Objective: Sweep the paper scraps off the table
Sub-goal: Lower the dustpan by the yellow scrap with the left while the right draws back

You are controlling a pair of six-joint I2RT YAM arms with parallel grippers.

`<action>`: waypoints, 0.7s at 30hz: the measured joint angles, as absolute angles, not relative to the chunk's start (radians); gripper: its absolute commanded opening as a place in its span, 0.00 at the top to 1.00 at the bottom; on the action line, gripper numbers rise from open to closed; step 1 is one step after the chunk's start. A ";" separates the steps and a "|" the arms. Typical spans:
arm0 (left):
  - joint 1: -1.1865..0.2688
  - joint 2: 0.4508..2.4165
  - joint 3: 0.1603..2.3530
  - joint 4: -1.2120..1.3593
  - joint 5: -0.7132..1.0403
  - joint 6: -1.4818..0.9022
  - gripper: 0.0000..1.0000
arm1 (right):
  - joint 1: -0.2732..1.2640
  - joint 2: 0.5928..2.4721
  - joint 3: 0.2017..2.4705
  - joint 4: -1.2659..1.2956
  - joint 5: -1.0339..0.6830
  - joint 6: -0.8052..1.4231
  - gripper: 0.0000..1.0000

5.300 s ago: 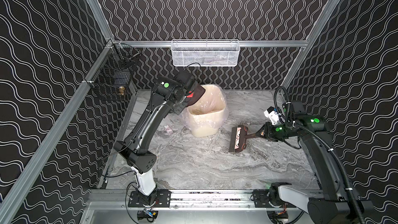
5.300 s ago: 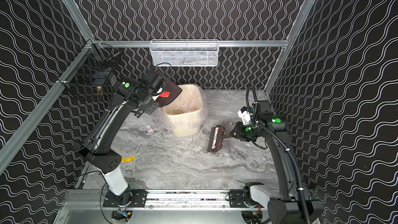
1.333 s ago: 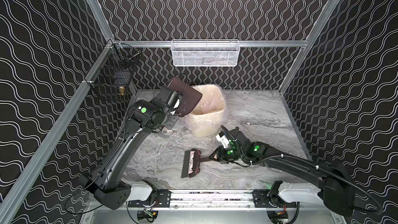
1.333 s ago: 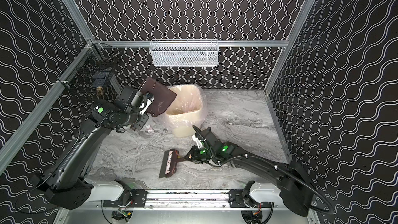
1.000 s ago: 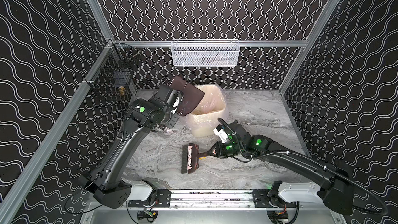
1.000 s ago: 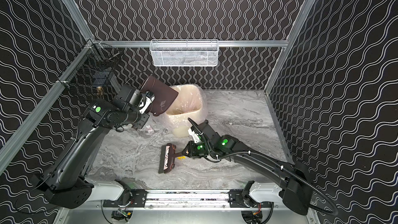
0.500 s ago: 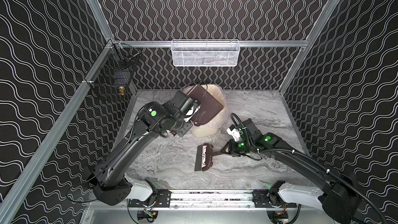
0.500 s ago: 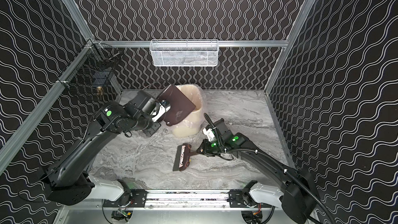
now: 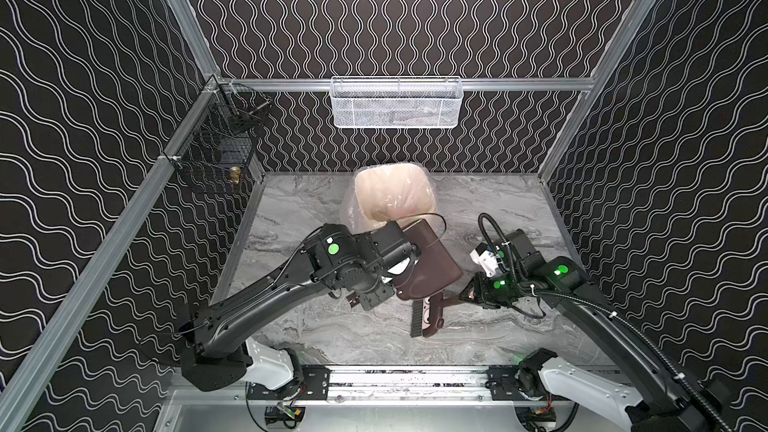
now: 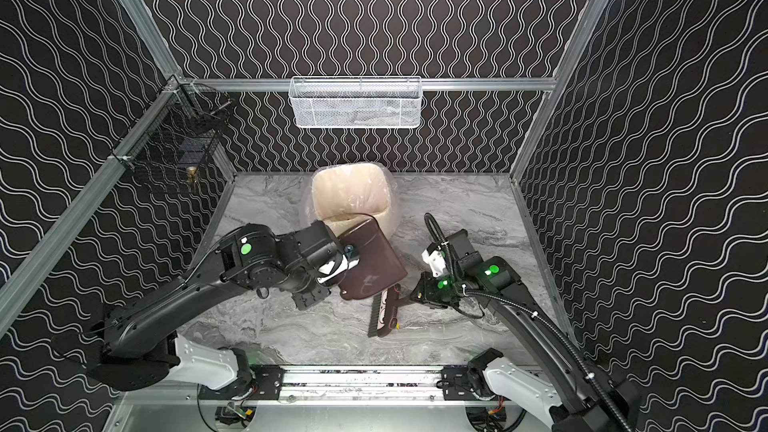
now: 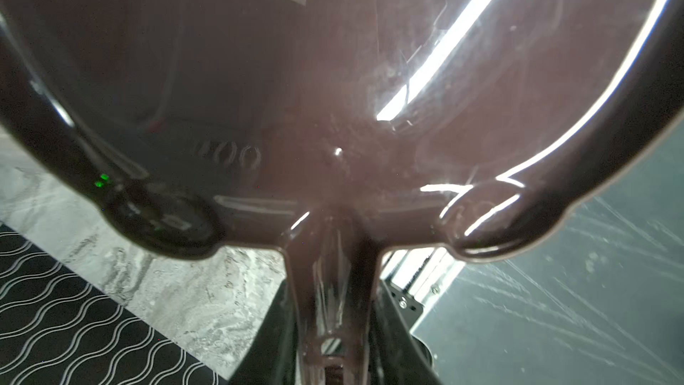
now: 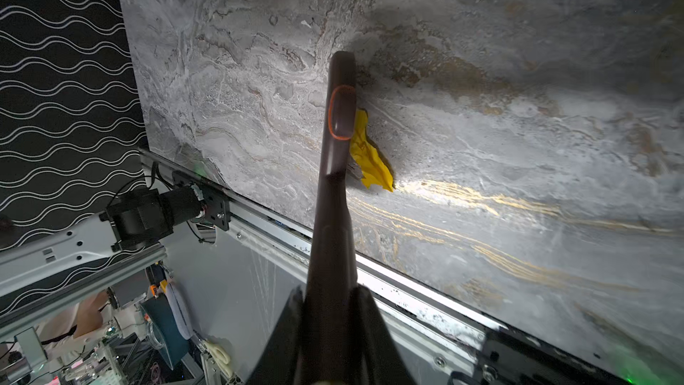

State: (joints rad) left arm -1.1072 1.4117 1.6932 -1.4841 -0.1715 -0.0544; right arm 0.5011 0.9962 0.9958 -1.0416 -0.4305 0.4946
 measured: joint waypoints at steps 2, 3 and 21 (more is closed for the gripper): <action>-1.117 1.396 1.661 -1.491 -0.159 -0.083 1.00 | 0.490 0.981 1.054 -1.085 -0.425 0.485 1.00; -1.121 1.387 1.647 -1.494 -0.154 -0.100 1.00 | 0.484 0.976 1.075 -1.102 -0.421 0.480 1.00; -1.293 1.442 1.312 -1.507 -0.015 -0.311 1.00 | 0.403 1.097 1.331 -1.371 -0.105 0.348 1.00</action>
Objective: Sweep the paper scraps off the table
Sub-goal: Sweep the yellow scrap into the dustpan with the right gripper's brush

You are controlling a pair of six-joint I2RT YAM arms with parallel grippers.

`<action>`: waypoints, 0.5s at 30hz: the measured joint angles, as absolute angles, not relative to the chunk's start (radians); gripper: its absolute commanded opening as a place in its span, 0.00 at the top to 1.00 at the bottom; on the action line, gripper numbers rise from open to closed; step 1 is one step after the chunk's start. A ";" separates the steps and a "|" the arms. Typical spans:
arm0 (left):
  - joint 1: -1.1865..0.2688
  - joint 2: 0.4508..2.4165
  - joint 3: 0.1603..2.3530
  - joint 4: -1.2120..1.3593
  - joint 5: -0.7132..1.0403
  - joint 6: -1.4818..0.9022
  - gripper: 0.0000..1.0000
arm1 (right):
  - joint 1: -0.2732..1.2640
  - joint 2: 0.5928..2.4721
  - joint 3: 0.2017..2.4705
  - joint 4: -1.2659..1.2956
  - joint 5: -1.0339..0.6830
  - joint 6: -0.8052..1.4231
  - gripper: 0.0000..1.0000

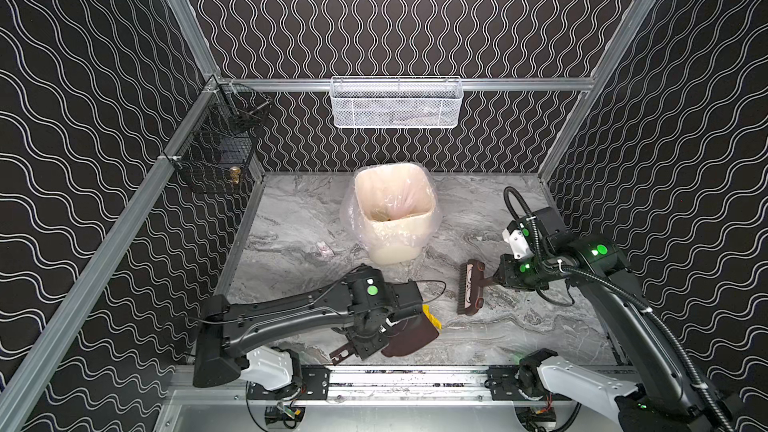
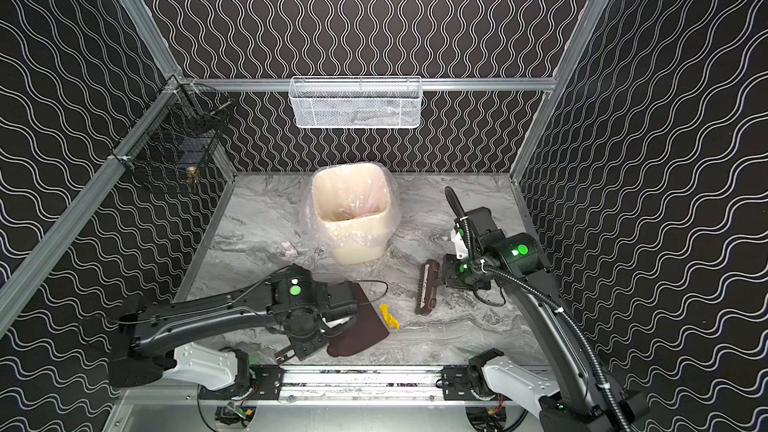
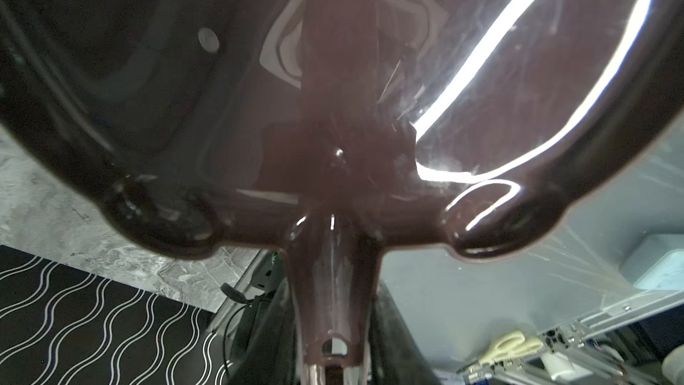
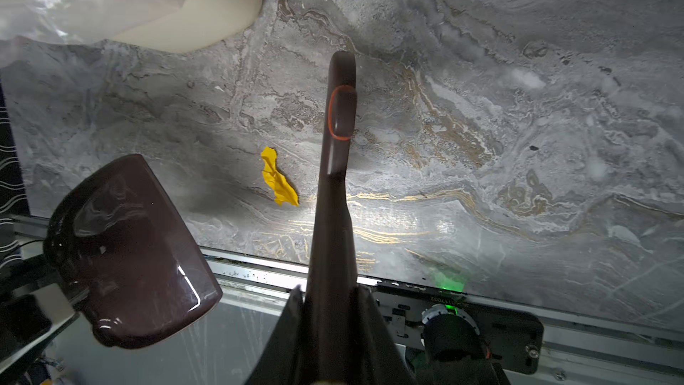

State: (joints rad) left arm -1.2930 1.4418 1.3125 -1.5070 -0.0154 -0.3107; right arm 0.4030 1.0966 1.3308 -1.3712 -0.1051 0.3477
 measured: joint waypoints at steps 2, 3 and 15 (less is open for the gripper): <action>-1.297 1.472 1.288 -1.491 -0.015 -0.310 1.00 | 0.403 1.111 1.331 -1.371 -0.096 0.328 1.00; -1.298 1.485 1.274 -1.476 -0.016 -0.309 1.00 | 0.403 1.116 1.331 -1.371 -0.092 0.324 1.00; -1.298 1.605 1.201 -1.370 -0.023 -0.231 1.00 | 0.433 1.180 1.358 -1.380 -0.088 0.274 1.00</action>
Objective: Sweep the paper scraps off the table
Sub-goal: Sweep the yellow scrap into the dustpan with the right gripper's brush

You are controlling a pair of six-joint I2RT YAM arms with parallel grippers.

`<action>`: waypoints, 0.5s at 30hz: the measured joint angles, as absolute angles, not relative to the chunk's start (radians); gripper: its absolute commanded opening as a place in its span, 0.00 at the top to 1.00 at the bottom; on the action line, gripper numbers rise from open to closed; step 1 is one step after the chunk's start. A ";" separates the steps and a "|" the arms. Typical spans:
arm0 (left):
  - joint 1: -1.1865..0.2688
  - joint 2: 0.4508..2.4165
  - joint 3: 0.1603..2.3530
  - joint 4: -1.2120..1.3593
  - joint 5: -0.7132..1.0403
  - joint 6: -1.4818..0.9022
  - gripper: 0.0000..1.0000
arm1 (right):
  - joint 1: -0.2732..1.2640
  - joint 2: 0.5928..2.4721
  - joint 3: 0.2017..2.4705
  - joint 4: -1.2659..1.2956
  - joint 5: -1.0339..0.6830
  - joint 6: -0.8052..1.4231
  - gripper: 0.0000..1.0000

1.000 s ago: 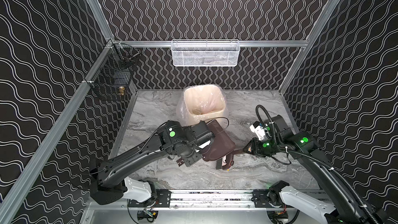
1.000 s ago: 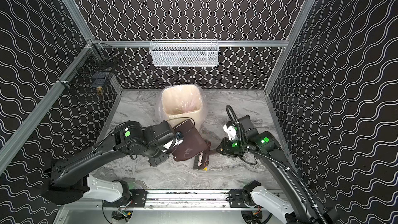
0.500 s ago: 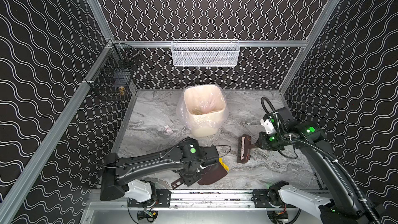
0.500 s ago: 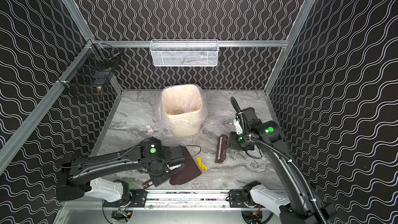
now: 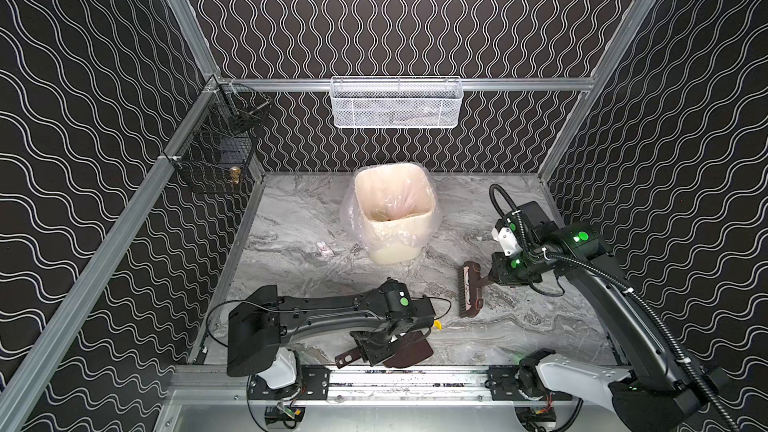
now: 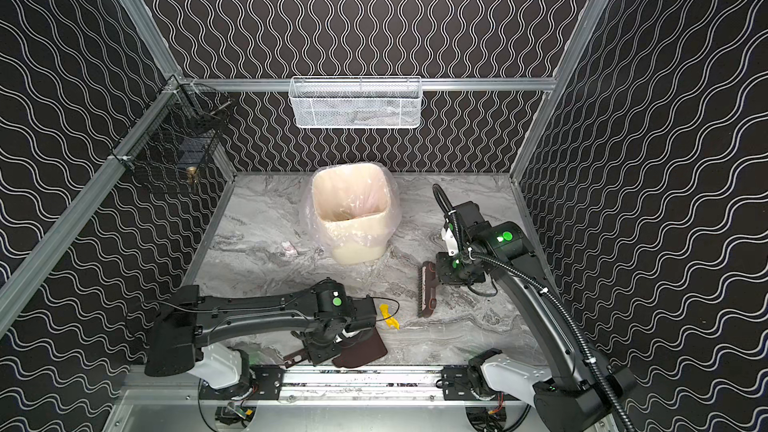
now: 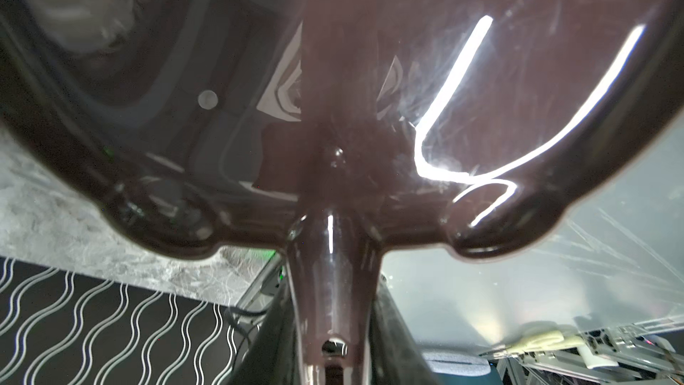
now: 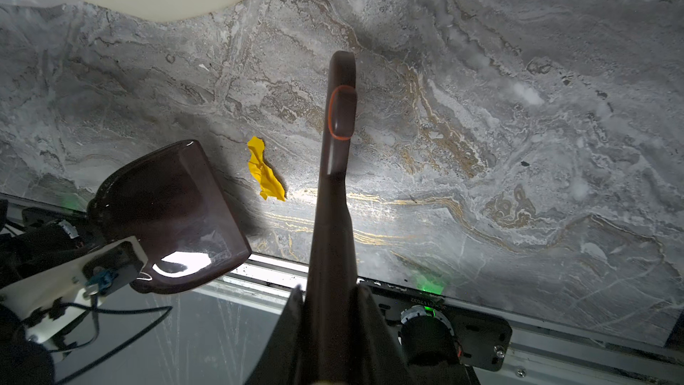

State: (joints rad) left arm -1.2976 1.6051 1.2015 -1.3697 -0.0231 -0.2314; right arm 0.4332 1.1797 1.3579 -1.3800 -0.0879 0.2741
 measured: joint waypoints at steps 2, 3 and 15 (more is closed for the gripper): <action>-1.296 1.620 1.201 -1.346 -0.023 -0.231 1.00 | 0.452 1.191 1.361 -1.384 -0.080 0.272 1.00; -1.293 1.630 1.201 -1.337 -0.023 -0.230 1.00 | 0.464 1.198 1.362 -1.385 -0.085 0.269 1.00; -1.257 1.690 1.172 -1.254 0.008 -0.224 1.00 | 0.583 1.261 1.370 -1.395 -0.064 0.262 1.00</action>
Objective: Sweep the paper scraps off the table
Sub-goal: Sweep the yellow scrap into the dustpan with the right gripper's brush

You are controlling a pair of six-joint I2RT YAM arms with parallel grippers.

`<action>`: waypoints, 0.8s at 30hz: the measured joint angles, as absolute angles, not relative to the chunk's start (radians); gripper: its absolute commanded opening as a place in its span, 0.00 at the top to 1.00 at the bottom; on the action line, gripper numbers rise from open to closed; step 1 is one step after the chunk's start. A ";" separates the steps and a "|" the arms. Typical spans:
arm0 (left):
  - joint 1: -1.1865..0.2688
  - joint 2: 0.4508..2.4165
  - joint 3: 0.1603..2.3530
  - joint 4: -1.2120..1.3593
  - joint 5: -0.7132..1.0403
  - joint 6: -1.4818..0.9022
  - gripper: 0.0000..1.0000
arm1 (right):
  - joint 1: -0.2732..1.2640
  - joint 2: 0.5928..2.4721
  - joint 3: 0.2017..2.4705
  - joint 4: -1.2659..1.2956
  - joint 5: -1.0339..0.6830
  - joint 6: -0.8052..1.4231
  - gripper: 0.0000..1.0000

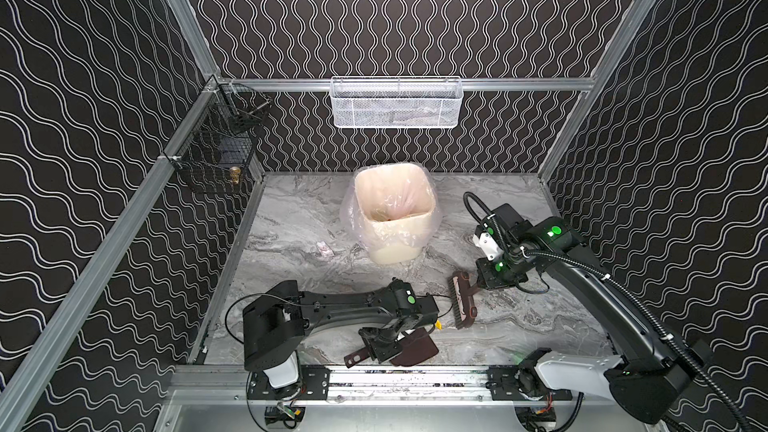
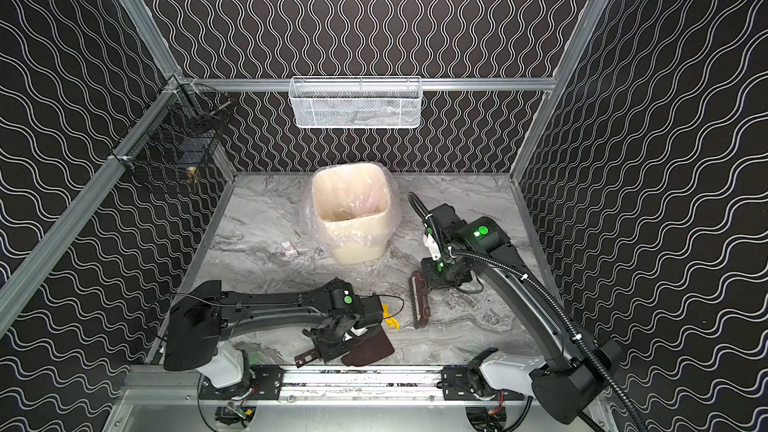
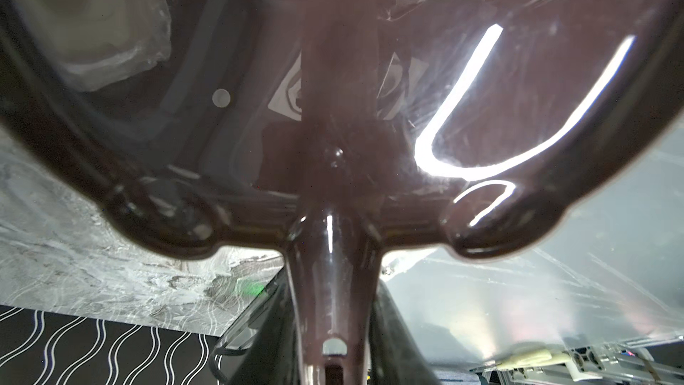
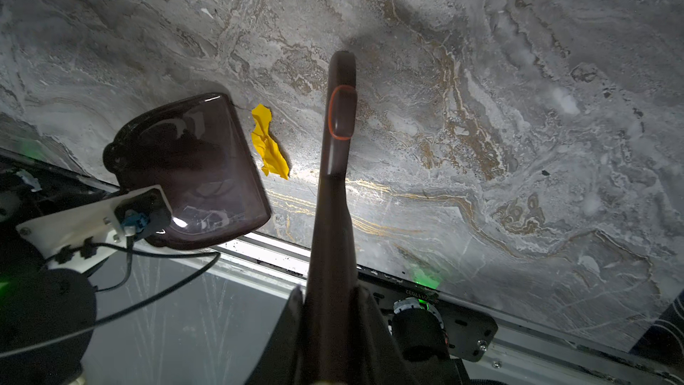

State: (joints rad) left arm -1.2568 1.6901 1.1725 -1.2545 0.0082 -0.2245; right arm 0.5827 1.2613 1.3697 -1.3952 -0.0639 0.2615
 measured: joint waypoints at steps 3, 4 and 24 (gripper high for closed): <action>-1.244 1.708 1.170 -1.237 0.011 -0.224 1.00 | 0.613 1.280 1.370 -1.398 -0.067 0.262 1.00; -1.238 1.712 1.170 -1.229 0.014 -0.220 1.00 | 0.622 1.286 1.372 -1.399 -0.067 0.262 1.00; -1.218 1.741 1.136 -1.158 0.033 -0.204 1.00 | 0.839 1.367 1.449 -1.326 -0.233 0.323 1.00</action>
